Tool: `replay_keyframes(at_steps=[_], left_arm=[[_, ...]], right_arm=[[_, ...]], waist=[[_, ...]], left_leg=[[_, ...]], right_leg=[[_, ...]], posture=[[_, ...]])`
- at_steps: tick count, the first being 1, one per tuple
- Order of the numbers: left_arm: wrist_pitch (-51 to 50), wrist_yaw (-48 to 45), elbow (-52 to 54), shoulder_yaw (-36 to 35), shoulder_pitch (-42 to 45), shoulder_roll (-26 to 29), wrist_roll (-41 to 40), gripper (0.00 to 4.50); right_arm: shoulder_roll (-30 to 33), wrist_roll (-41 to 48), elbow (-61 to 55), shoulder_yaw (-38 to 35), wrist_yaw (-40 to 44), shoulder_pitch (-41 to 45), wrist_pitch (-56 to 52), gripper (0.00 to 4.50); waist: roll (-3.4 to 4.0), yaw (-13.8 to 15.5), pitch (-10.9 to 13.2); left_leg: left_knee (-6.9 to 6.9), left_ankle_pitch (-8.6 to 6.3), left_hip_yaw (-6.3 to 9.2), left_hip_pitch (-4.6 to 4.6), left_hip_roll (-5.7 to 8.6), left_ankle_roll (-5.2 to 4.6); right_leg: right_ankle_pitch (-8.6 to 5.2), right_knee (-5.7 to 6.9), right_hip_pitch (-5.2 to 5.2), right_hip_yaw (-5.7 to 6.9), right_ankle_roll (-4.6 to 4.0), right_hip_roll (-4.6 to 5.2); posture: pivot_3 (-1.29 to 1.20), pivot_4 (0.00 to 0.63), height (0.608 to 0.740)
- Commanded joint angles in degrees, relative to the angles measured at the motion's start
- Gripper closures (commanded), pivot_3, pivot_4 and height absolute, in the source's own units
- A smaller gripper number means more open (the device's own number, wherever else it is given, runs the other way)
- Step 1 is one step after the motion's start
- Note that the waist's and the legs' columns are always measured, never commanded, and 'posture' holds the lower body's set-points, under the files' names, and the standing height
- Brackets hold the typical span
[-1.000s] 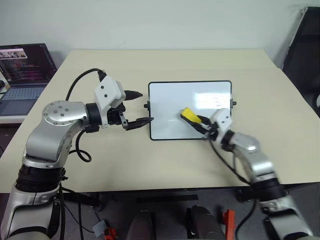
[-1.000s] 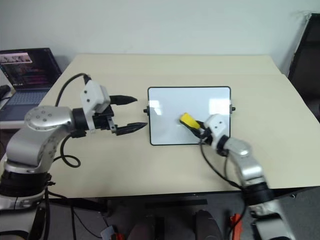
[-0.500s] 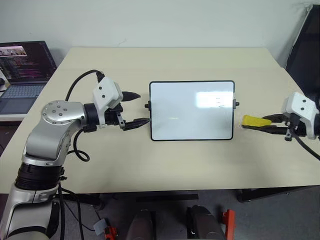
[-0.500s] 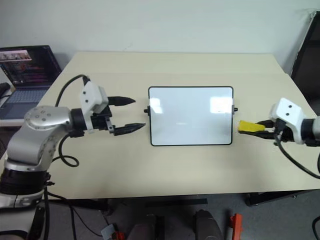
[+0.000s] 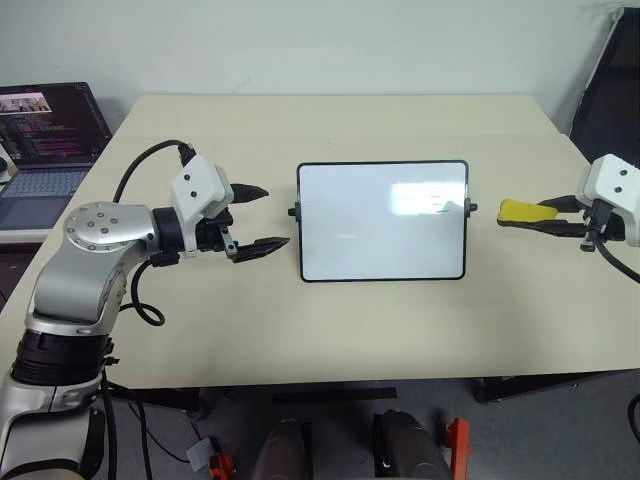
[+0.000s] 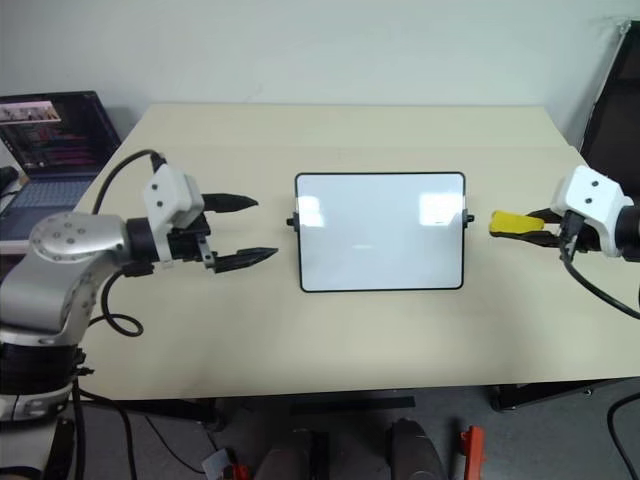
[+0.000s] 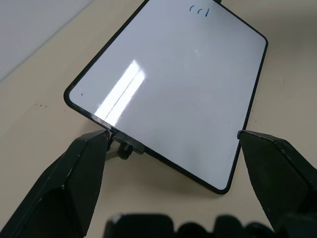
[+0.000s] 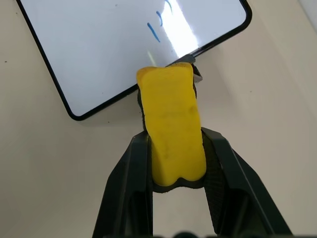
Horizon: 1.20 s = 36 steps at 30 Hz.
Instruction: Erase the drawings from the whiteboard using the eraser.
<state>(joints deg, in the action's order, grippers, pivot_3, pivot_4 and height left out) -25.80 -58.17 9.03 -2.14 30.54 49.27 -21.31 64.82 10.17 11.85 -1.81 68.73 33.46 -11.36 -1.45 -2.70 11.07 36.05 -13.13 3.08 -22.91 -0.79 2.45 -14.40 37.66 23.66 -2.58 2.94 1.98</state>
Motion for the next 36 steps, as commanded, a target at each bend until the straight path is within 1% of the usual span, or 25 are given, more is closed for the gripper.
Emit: replay_keyframes(at_steps=[1, 6, 9, 12, 16, 19, 22, 24, 26, 28, 30, 32, 36], left_arm=[[0.6, 0.7, 2.2, -2.3, 0.6, 0.4, -0.5, 0.0], [0.8, 0.8, 1.8, -2.2, 1.3, 0.2, -0.5, 0.0], [1.0, 0.6, 1.5, -1.9, 1.4, 0.2, -0.4, 0.0], [1.1, 0.6, 1.4, -1.8, 1.6, 0.1, -0.4, 0.0], [1.2, 0.5, 1.2, -1.7, 1.7, 0.0, -0.3, 0.0], [1.2, 0.4, 1.3, -1.7, 1.8, 0.1, -0.2, 0.0], [1.1, 0.2, 1.3, -1.7, 1.9, 0.2, -0.2, 0.0], [1.1, 0.1, 1.1, -1.6, 2.0, 0.4, -0.2, 0.0], [1.1, 0.0, 0.9, -1.6, 2.2, 0.5, -0.1, 0.0], [1.3, -0.2, 0.4, -1.4, 2.4, 0.6, 0.2, 0.0], [1.5, -0.3, -0.1, -1.2, 2.7, 0.7, 0.6, 0.0], [1.7, -0.4, -0.3, -1.1, 2.9, 0.5, 0.6, 0.0], [1.9, -0.4, -0.8, -0.6, 3.5, 0.0, 0.8, 0.0]], right_arm=[[0.1, -0.5, 0.2, -1.0, 0.1, 2.4, 1.3, 3.51], [-0.8, -0.4, 1.1, -1.3, -0.7, 2.9, 2.0, 3.51], [-2.6, 1.4, 1.4, -3.1, -1.5, 2.8, 1.5, 3.51], [-6.4, 4.0, 1.7, -5.7, -4.5, 2.5, 0.8, 3.51], [-15.0, 6.4, 0.5, -9.3, -13.5, 1.5, 0.1, 3.51], [-20.2, 6.2, -2.1, -10.5, -19.2, -2.1, 0.3, 3.51], [-22.3, 5.7, -5.4, -10.1, -21.6, -5.5, -0.6, 3.51], [-21.7, 6.2, -8.0, -9.6, -20.7, -7.2, -2.5, 3.51], [-19.4, 6.9, -9.8, -9.5, -18.6, -8.0, -5.5, 3.51], [-16.2, 6.6, -11.4, -8.7, -15.8, -8.8, -8.0, 3.51], [-11.4, 6.4, -12.8, -7.5, -11.5, -9.3, -10.6, 3.51], [-8.2, 6.6, -13.1, -6.9, -8.8, -8.4, -12.1, 3.51], [-5.9, 5.5, -10.3, -5.2, -6.3, -4.3, -11.1, 3.51]], waist=[[0.0, 0.0, 0.0], [0.0, 0.0, 0.0], [0.0, 0.0, 0.0], [0.0, 0.0, 0.0], [0.0, -0.1, 0.0], [-0.01, 0.0, 0.0], [0.0, 0.3, 0.0], [0.02, 0.4, 0.0], [0.02, 0.6, 0.0], [0.02, 0.7, 0.0], [0.02, 0.8, 0.0], [0.02, 0.8, 0.0], [0.02, 0.3, 0.0]], left_leg=[[0.0, 0.0, 0.0, 0.0, 0.0, 0.0], [0.01, 0.0, 0.0, 0.0, 0.0, 0.0], [0.02, 0.0, 0.0, 0.01, 0.01, 0.0], [0.04, 0.0, 0.0, 0.01, 0.0, 0.0], [0.07, 0.0, 0.02, 0.03, 0.01, 0.0], [0.09, 0.01, 0.06, 0.06, 0.03, 0.01], [0.08, 0.01, 0.07, 0.06, 0.04, 0.01], [0.08, 0.01, 0.07, 0.05, 0.07, 0.01], [0.09, 0.01, 0.07, 0.05, 0.08, 0.01], [0.11, 0.01, 0.07, 0.08, 0.08, 0.01], [0.11, 0.01, 0.08, 0.09, 0.08, 0.01], [0.11, 0.01, 0.08, 0.1, 0.07, 0.0], [0.13, 0.01, 0.04, 0.15, 0.06, 0.0]], right_leg=[[0.0, 0.01, 0.0, 0.0, 0.0, 0.0], [0.0, 0.02, 0.0, 0.0, 0.0, 0.01], [0.01, 0.03, 0.0, 0.0, -0.01, 0.01], [0.01, 0.08, 0.0, 0.0, -0.01, 0.0], [0.01, 0.16, -0.02, 0.0, -0.02, 0.0], [0.02, 0.21, -0.06, 0.02, -0.02, 0.01], [0.02, 0.23, -0.06, 0.03, -0.02, 0.03], [0.02, 0.24, -0.06, 0.03, -0.02, 0.06], [0.02, 0.24, -0.06, 0.04, -0.02, 0.07], [0.02, 0.27, -0.06, 0.04, -0.02, 0.06], [0.02, 0.28, -0.07, 0.06, -0.01, 0.06], [0.01, 0.26, -0.09, 0.06, -0.01, 0.06], [0.01, 0.27, -0.11, 0.02, -0.01, 0.04]], posture=[[0.0, 0.15, 0.74], [0.0, 0.15, 0.74], [0.0, 0.15, 0.74], [0.0, 0.15, 0.74], [0.0, 0.15, 0.74], [0.0, 0.15, 0.74], [0.0, 0.15, 0.74], [0.0, 0.15, 0.74], [0.0, 0.15, 0.74], [0.0, 0.15, 0.74], [0.0, 0.15, 0.74], [0.0, 0.15, 0.74], [0.0, 0.15, 0.74]])
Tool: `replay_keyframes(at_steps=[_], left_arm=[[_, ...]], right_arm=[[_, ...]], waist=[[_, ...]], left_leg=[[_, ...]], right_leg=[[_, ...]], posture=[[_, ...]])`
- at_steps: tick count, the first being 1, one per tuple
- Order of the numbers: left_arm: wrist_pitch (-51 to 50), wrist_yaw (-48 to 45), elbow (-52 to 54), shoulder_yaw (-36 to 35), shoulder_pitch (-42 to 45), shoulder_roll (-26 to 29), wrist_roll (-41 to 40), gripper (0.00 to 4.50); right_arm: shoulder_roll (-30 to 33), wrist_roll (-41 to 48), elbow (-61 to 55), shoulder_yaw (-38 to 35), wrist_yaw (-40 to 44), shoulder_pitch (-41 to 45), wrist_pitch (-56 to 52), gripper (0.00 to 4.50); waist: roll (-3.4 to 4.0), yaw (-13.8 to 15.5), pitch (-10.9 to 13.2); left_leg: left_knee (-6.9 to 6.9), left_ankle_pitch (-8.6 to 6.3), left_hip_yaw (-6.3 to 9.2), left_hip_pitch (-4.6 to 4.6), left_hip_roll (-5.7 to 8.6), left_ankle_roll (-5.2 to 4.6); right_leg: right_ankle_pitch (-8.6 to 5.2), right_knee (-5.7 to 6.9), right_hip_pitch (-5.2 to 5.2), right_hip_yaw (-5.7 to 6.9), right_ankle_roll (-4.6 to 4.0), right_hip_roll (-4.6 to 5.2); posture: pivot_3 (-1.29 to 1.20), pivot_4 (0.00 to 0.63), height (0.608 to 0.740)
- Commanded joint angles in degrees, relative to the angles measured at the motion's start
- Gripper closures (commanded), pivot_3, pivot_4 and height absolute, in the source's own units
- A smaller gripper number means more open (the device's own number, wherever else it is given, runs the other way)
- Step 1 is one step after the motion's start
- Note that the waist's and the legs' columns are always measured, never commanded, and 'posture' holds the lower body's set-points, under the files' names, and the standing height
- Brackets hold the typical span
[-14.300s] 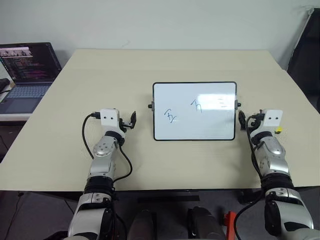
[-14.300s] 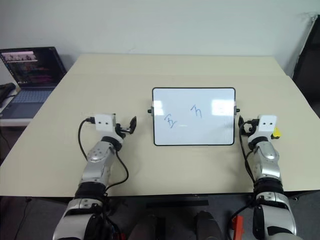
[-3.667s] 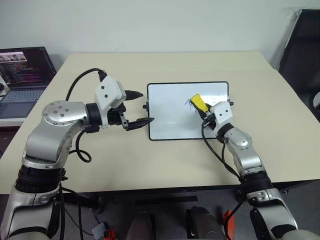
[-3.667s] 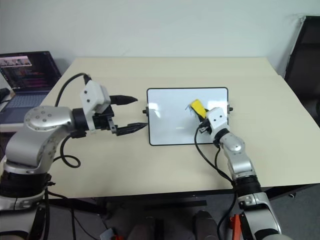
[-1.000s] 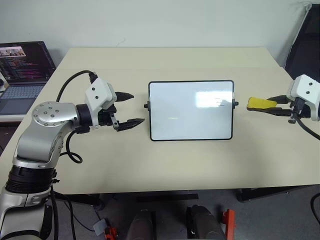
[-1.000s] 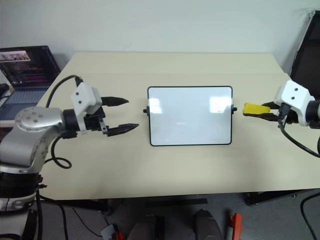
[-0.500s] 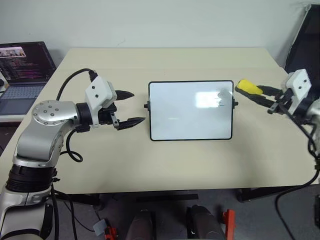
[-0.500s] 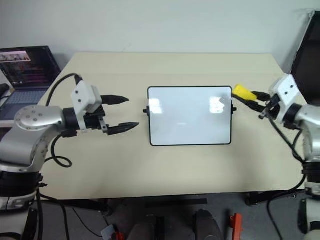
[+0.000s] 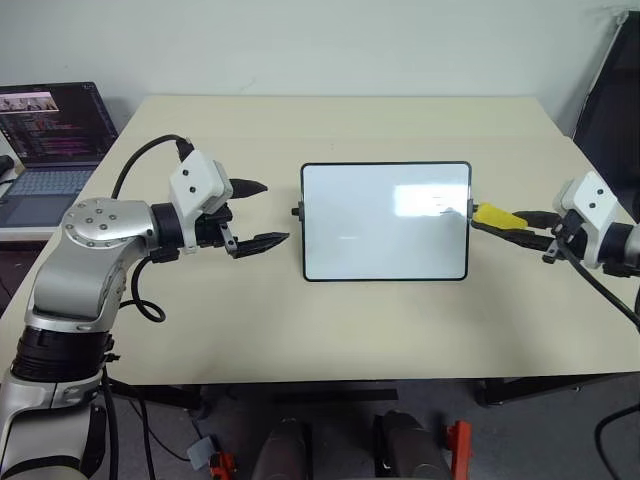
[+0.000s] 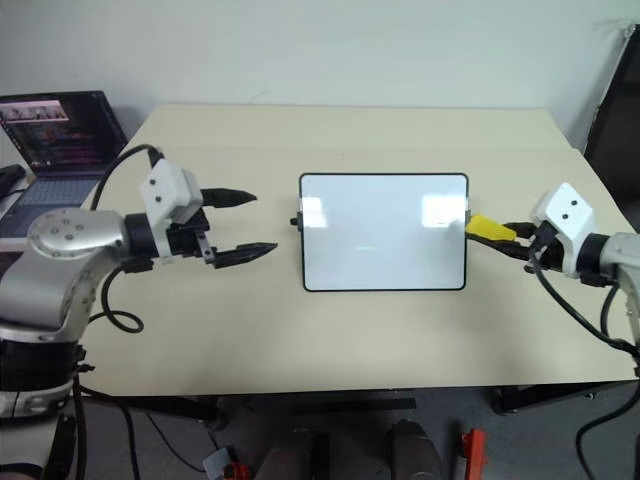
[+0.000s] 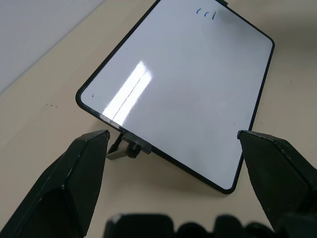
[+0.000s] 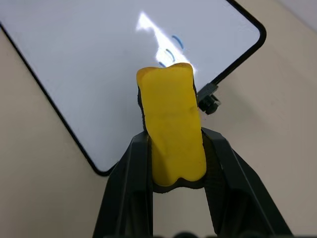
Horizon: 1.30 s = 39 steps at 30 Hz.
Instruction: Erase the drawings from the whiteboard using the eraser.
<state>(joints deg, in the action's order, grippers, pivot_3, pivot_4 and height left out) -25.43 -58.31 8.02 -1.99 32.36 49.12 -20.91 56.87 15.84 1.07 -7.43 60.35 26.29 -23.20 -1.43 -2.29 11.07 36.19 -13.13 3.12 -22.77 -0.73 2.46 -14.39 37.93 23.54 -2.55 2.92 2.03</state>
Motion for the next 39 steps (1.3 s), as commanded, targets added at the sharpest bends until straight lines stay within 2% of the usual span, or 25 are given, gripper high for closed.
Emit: replay_keyframes(at_steps=[1, 8, 20, 32, 36, 39], left_arm=[[1.6, -0.2, 0.1, -0.7, 1.8, 0.1, 0.5, 0.0], [1.5, 0.2, 0.9, -1.4, 0.6, 0.3, 0.2, 0.0], [1.2, 0.6, 1.4, -1.6, 0.1, 0.5, 0.2, 0.0], [1.2, 0.9, 1.2, -1.1, 0.2, -0.1, 0.4, 0.0], [1.1, 0.9, 1.4, -1.1, 0.1, -0.1, 0.3, 0.0], [1.0, 0.9, 1.6, -1.1, 0.2, -0.1, 0.2, 0.0]], right_arm=[[2.3, -0.4, 1.0, 0.8, 2.6, 3.6, 0.9, 3.51], [2.3, -2.2, 4.6, 2.5, 4.2, 6.9, 2.8, 3.51], [4.9, -3.6, 4.3, 4.8, 7.5, 6.6, 1.2, 3.51], [4.2, -3.7, 3.3, 5.7, 7.7, 7.0, 0.9, 3.51], [0.3, -1.9, 4.3, 3.7, 4.6, 8.7, 2.5, 3.51], [-7.9, 2.6, 5.8, -0.9, -1.4, 9.1, 2.7, 3.51]], waist=[[0.0, -0.1, 0.0], [0.0, 0.0, 0.0], [0.0, 0.0, 0.0], [0.0, -0.1, 0.0], [0.0, -0.2, 0.0], [-0.02, -0.5, 0.0]], left_leg=[[0.0, 0.0, 0.0, 0.01, 0.0, 0.0], [0.03, 0.0, 0.01, -0.02, 0.0, 0.0], [0.05, 0.0, 0.01, -0.01, 0.0, 0.0], [0.07, 0.0, 0.01, -0.01, 0.0, 0.0], [0.1, 0.0, 0.01, -0.01, 0.0, 0.0], [0.13, 0.0, 0.02, 0.0, -0.01, 0.0]], right_leg=[[0.0, 0.01, 0.0, 0.0, 0.0, 0.0], [0.0, -0.02, -0.02, 0.01, 0.0, 0.01], [0.0, 0.01, -0.02, 0.01, 0.0, 0.01], [0.0, 0.04, -0.02, 0.01, 0.0, 0.01], [0.0, 0.05, -0.02, 0.01, 0.0, 0.01], [0.01, 0.08, -0.03, 0.01, 0.0, -0.01]], posture=[[0.0, 0.15, 0.74], [0.0, 0.15, 0.74], [0.0, 0.15, 0.74], [0.0, 0.15, 0.74], [0.0, 0.15, 0.74], [0.0, 0.15, 0.74]])
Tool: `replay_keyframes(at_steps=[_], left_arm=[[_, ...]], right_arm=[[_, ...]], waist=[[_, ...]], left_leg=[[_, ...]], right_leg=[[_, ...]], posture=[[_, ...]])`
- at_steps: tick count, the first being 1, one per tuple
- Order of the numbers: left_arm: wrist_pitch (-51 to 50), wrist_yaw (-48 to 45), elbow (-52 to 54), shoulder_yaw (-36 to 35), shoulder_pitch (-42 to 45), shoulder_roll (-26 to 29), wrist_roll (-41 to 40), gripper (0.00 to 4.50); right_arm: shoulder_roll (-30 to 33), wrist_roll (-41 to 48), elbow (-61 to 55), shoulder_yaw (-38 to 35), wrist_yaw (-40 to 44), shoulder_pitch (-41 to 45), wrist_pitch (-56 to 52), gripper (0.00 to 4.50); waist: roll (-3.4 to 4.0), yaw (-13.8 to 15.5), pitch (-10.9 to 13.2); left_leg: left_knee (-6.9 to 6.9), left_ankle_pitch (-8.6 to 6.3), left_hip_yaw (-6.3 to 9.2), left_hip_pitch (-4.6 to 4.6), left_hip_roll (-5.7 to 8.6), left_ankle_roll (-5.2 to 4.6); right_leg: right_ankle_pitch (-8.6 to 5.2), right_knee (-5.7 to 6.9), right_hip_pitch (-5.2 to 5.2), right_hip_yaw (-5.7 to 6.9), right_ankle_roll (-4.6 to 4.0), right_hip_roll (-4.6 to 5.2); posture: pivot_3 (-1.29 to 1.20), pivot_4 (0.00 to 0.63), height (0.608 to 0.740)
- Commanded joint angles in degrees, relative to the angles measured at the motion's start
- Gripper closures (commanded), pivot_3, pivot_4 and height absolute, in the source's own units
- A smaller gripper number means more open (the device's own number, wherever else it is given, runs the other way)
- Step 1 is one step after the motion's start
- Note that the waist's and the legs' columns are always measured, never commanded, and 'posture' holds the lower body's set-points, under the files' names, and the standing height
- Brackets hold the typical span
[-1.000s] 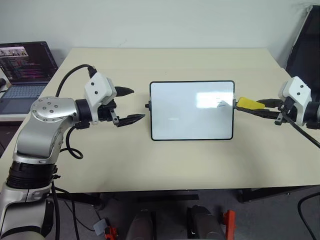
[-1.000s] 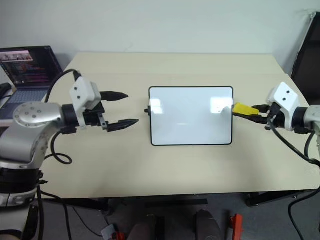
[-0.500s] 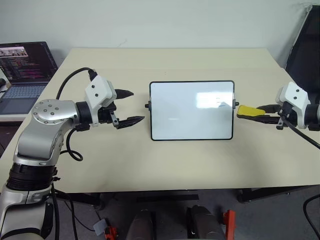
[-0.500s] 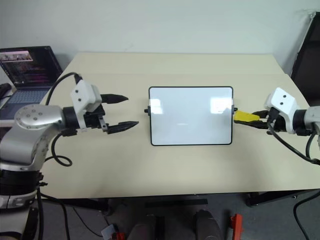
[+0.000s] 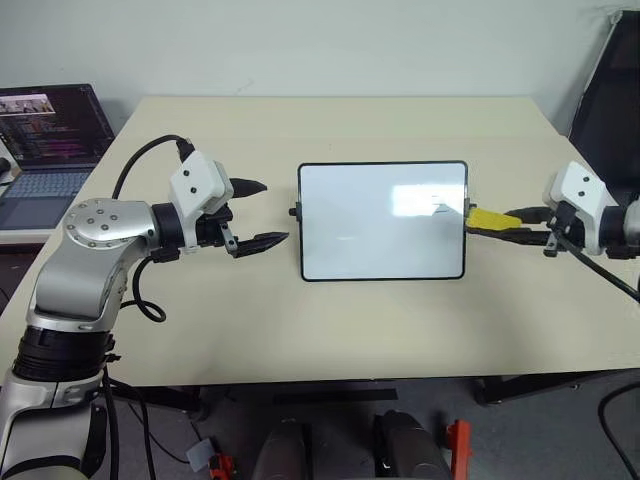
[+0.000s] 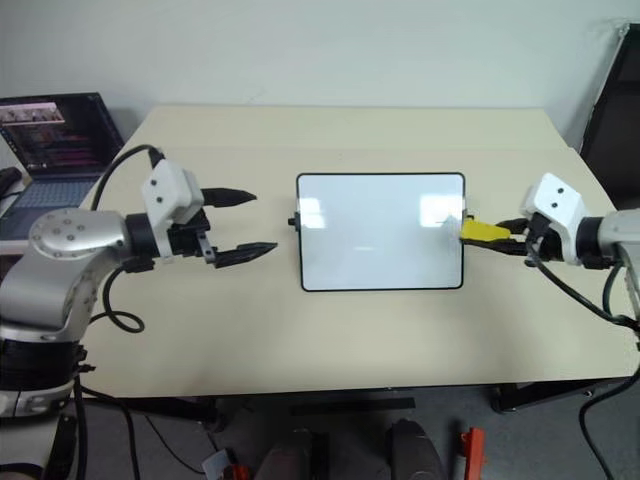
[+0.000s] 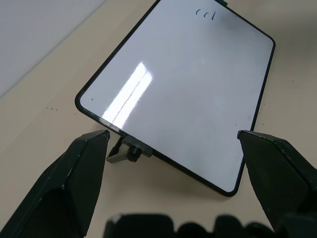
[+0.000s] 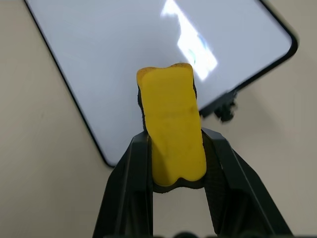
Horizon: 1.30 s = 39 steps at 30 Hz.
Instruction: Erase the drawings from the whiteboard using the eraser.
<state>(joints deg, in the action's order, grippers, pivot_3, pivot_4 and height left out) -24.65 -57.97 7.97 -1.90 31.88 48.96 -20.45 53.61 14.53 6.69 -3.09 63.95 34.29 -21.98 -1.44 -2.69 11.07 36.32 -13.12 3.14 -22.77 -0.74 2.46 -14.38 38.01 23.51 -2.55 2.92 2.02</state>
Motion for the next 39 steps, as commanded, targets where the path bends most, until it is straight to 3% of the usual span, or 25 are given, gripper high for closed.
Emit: replay_keyframes(at_steps=[1, 7, 16, 25, 30, 34, 39], left_arm=[[0.1, 0.5, 1.7, -1.2, 0.7, 0.1, -0.3, 0.0], [-0.2, 0.1, 2.1, -1.0, 0.7, 0.1, -0.4, 0.0], [0.1, -0.5, 0.9, 0.0, 2.4, -0.3, 0.0, 0.0], [-0.3, -0.4, 1.7, -0.1, 1.8, -0.5, 0.0, 0.0], [-0.8, -0.1, 2.2, -0.5, 1.4, -0.4, 0.0, 0.0], [-1.0, 0.0, 2.5, -0.6, 1.2, -0.3, 0.0, 0.0], [-1.0, 0.1, 2.3, -0.7, 1.3, -0.4, 0.1, 0.0]], right_arm=[[-7.5, 4.3, 0.6, -6.3, -7.5, 0.4, 2.7, 3.51], [-19.9, 1.3, 4.0, -11.3, -23.2, -4.0, 13.4, 3.51], [-30.6, -5.5, 11.4, -7.9, -38.5, -4.2, 23.3, 3.51], [-32.9, -10.7, 18.6, -0.2, -38.0, -3.0, 19.9, 3.51], [-34.2, -13.2, 17.6, 5.8, -34.9, -4.0, 19.0, 3.51], [-35.1, -15.4, 15.5, 10.2, -33.6, -5.6, 18.9, 3.51], [-35.4, -15.2, 11.6, 11.9, -32.5, -7.8, 16.8, 3.51]], waist=[[-0.02, -0.1, 0.0], [-0.02, 0.2, 0.0], [-0.01, -0.1, 0.0], [-0.19, -1.4, -0.1], [-0.25, -2.4, -0.2], [-0.29, -2.4, -0.2], [-0.33, -2.4, -0.2]], left_leg=[[0.01, 0.0, 0.01, 0.0, 0.0, 0.0], [0.07, 0.0, 0.06, -0.05, 0.03, 0.0], [0.08, 0.0, 0.04, 0.01, 0.03, 0.01], [0.09, 0.0, -0.04, 0.5, -0.03, 0.01], [0.09, 0.0, -0.03, 1.24, -0.23, 0.0], [0.03, 0.0, -0.09, 1.91, -0.4, 0.0], [0.03, 0.0, -0.11, 1.99, -0.76, 0.01]], right_leg=[[0.0, 0.0, -0.01, 0.0, 0.0, 0.0], [0.03, 0.02, -0.03, 0.03, 0.03, 0.02], [0.03, 0.1, -0.03, 0.0, 0.01, 0.01], [0.05, 0.1, -0.42, -0.14, 0.02, -0.08], [0.06, 0.05, -1.11, -0.18, 0.12, -0.33], [-0.13, 0.03, -1.68, -0.26, -0.3, -0.49], [-0.07, 0.0, -1.71, -0.25, -0.52, -0.86]], posture=[[0.0, 0.15, 0.74], [0.0, 0.15, 0.74], [0.0, 0.15, 0.74], [0.0, 0.15, 0.74], [0.0, 0.15, 0.74], [0.0, 0.15, 0.74], [0.0, 0.15, 0.74]])
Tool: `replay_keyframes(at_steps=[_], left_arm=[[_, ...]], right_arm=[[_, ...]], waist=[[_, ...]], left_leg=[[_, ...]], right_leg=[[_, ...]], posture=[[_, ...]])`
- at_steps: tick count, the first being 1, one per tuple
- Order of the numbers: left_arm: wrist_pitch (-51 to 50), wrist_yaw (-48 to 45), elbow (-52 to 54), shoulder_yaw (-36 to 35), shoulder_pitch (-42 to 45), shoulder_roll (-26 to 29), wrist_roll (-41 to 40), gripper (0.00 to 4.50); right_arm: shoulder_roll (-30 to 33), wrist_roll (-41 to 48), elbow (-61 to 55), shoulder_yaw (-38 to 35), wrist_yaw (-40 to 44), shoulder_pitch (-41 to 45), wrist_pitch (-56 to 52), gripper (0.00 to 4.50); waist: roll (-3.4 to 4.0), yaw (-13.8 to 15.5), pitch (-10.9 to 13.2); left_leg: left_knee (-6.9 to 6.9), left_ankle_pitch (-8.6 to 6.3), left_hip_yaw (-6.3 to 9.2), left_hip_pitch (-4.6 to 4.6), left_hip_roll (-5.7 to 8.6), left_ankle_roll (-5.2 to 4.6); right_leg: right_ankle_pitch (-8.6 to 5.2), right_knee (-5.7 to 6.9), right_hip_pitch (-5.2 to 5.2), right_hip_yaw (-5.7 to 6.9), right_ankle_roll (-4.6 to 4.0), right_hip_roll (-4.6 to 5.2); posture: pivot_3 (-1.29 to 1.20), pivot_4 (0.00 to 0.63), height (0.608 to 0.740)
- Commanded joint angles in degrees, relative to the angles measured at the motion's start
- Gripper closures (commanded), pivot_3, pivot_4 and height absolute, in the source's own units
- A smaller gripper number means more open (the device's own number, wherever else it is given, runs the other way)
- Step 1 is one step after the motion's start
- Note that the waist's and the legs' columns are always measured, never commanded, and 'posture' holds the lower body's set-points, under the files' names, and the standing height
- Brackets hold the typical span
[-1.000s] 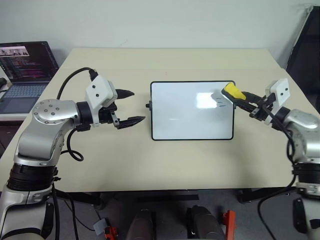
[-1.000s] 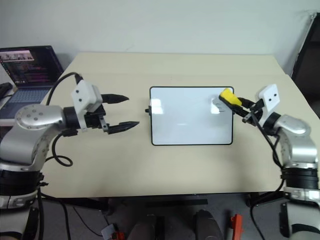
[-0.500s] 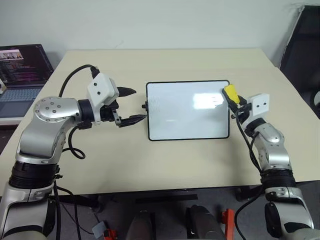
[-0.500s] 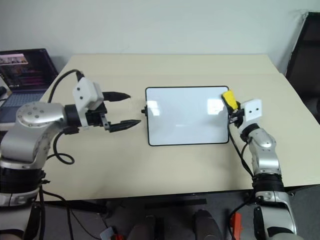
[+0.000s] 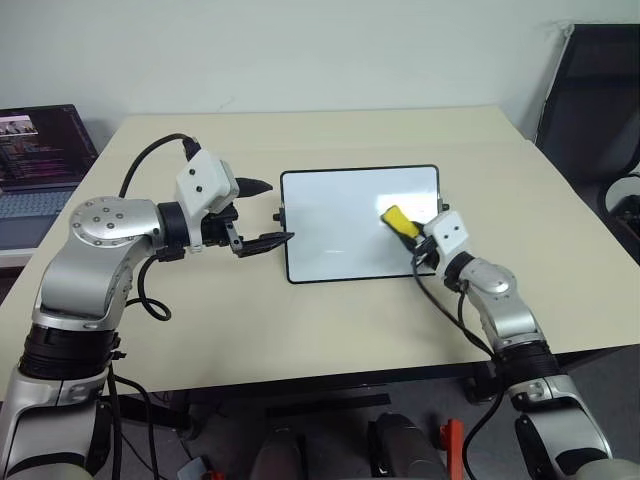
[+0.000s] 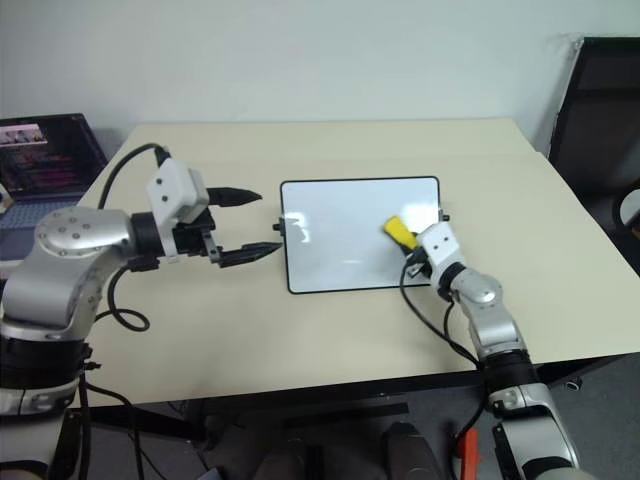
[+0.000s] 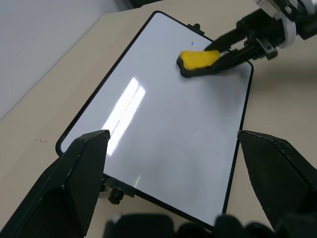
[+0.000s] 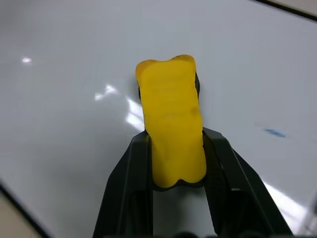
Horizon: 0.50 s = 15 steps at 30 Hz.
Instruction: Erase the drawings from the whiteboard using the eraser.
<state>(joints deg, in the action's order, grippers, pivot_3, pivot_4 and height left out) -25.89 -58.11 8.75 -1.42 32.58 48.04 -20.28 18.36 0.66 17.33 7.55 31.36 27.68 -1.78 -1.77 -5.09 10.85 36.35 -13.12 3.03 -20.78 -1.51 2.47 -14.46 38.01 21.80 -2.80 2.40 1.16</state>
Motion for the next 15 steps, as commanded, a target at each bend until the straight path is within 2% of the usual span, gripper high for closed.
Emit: replay_keyframes(at_steps=[1, 7, 15], left_arm=[[0.3, 0.2, 1.4, -1.1, 0.7, 0.5, -0.1, 0.0], [0.6, 0.2, 0.8, -0.6, 1.2, 0.1, 0.2, 0.0], [1.1, -0.4, -0.2, -0.4, 1.7, 0.0, 0.4, 0.0]], right_arm=[[0.1, -1.5, 1.2, 0.7, -0.7, -1.0, -3.0, 3.51], [3.9, -2.9, 4.8, -4.5, -8.0, 0.1, -3.6, 3.51], [9.6, -1.1, 5.8, -10.7, -10.2, -4.3, -4.1, 3.51]], waist=[[0.0, 0.0, 0.0], [-0.01, 0.3, 0.0], [-0.38, 2.0, -0.2]], left_leg=[[-0.01, 0.0, -0.01, -0.01, -0.04, 0.0], [-0.02, 0.0, -0.02, -0.04, -0.03, 0.0], [-0.02, 0.0, -0.01, -0.06, -0.02, 0.01]], right_leg=[[0.01, 0.02, 0.04, -0.01, -0.04, -0.03], [0.03, -0.02, 0.08, -0.03, -0.06, -0.03], [0.02, -0.16, 0.04, -0.01, -0.06, -0.02]], posture=[[0.0, 0.15, 0.74], [0.0, 0.15, 0.74], [0.0, 0.15, 0.74]])
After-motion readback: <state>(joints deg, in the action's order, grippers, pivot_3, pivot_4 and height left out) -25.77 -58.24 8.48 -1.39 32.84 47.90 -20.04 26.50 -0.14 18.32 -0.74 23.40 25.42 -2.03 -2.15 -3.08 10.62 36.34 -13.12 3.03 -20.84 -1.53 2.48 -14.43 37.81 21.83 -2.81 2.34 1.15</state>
